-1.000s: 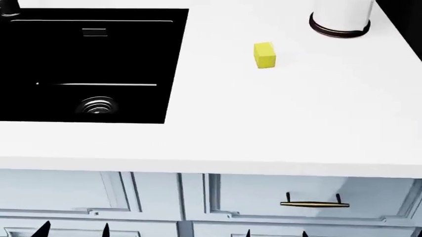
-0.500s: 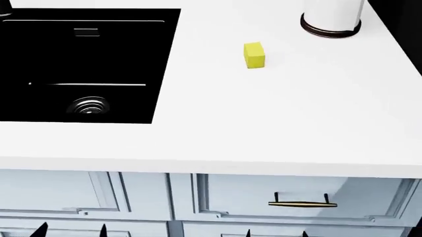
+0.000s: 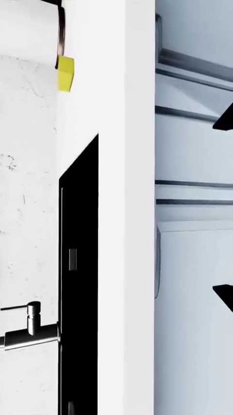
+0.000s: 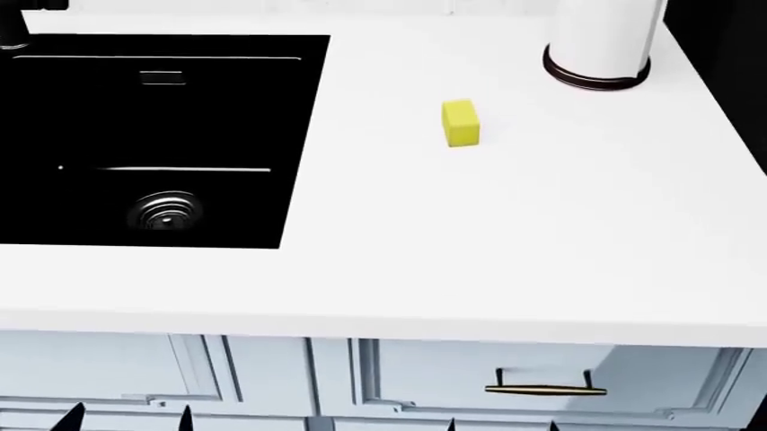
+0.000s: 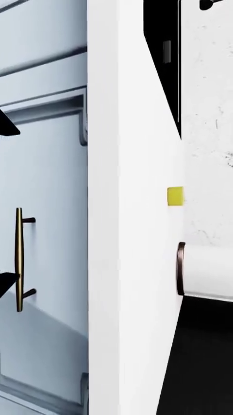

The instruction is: Pick the pan and sponge and place them into the sink. Then turn on the water.

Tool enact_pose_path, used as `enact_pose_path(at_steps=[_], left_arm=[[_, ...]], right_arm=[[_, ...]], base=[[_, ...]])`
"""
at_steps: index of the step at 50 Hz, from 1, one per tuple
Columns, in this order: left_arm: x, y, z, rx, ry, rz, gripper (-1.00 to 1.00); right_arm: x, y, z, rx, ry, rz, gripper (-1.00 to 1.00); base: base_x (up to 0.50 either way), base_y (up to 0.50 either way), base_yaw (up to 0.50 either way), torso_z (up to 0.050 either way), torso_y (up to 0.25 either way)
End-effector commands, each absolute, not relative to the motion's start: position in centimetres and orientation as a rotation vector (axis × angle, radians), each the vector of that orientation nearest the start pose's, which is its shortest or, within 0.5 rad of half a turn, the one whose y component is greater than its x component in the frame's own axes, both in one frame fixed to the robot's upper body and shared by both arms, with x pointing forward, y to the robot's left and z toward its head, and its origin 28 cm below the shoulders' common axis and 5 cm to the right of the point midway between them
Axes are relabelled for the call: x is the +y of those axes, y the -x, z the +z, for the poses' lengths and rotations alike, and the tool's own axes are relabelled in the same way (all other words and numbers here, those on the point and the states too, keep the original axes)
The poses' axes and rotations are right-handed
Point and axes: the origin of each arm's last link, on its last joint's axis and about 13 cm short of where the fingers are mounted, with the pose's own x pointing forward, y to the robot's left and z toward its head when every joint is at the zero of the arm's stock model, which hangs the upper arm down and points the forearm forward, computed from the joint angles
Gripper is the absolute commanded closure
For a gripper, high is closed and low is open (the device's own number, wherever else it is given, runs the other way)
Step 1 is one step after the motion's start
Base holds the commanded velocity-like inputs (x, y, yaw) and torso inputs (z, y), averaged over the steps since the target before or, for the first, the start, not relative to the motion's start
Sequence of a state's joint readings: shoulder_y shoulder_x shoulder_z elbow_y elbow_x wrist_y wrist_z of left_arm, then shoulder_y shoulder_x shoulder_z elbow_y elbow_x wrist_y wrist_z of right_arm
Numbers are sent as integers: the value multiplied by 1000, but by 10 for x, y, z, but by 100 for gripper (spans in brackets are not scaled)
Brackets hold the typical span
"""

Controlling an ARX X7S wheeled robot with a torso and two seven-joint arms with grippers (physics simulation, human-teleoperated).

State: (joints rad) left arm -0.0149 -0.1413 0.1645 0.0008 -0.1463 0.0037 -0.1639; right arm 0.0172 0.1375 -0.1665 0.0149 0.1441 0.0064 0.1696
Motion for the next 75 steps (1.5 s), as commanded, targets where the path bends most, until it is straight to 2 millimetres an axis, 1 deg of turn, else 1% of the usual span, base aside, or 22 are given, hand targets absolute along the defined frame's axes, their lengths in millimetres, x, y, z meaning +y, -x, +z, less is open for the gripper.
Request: enact_pose_path(at_steps=[1,19,35,38,39,40,41,42,43,44,45,47,50,53,54,57,61,62,63,64,67,75], left_arm=[[206,-211,14,2,0,3,-100],[203,-214,14,9,-3,-3,-100],[203,-213,16,5,13,3,-100],[203,-214,17,14,23,12,-100],[203,-213,20,-6,32,9,-100],[204,-212,22,0,12,17,-100],[204,-211,29,47,119,58,-100],[207,-211,40,-22,-30,57,-100],[205,-212,55,-33,-49,32,-100],[207,-211,59,-18,-36,32,-100],[205,-213,71,-18,10,10,-100],[209,-211,91,-27,6,-1,-100],[211,-209,104,2,12,-70,-100],[215,-217,121,16,7,-60,-100],[219,-218,126,45,-56,-86,-100],[227,-222,146,44,-41,-60,-100],[240,-226,153,50,-45,-50,-100],[245,-225,153,70,18,-42,-100],[245,-222,152,91,67,-68,-100],[244,-221,149,86,16,-46,-100],[247,-218,150,80,-6,-32,-100],[246,-216,155,65,-15,-26,-100]], right_arm=[[-96,-211,11,29,0,-8,-100],[-95,-211,10,32,10,-3,-100],[-95,-211,10,30,12,-3,-100],[-99,-209,15,-3,-72,-37,-100],[-102,-210,16,14,-53,-53,-100],[-101,-208,19,13,-61,-40,-100],[-100,-207,26,-1,-76,-29,-100],[-99,-206,38,10,-106,-12,-100],[-100,-208,53,4,-73,2,-100],[-101,-208,58,-13,-67,7,-100],[-102,-209,71,-5,-50,6,-100],[-105,-210,97,-8,-44,42,-100],[-110,-213,118,6,11,32,-100],[-115,-218,141,-12,19,39,-100],[-118,-222,150,-20,36,39,-100],[-126,-229,172,-24,71,21,-100],[-133,-233,183,-24,46,34,-100],[-135,-232,185,-23,51,26,-100],[-136,-230,186,-29,68,25,-100],[-136,-228,186,-34,53,22,-100],[-136,-225,181,-33,31,27,-100],[-137,-222,180,-13,30,34,-100]], base=[[0,0,0,50,0],[0,0,0,49,0],[0,0,0,0,0],[0,0,0,0,0],[0,0,0,0,0],[0,0,0,0,0],[0,0,0,0,0],[0,0,0,0,0],[0,0,0,0,0],[0,0,0,0,0],[0,0,0,0,0],[0,0,0,0,0],[0,0,0,0,0],[0,0,0,0,0],[0,0,0,0,0],[0,0,0,0,0],[0,0,0,0,0],[0,0,0,0,0],[0,0,0,0,0],[0,0,0,0,0],[109,0,0,0,0],[348,0,0,0,0]])
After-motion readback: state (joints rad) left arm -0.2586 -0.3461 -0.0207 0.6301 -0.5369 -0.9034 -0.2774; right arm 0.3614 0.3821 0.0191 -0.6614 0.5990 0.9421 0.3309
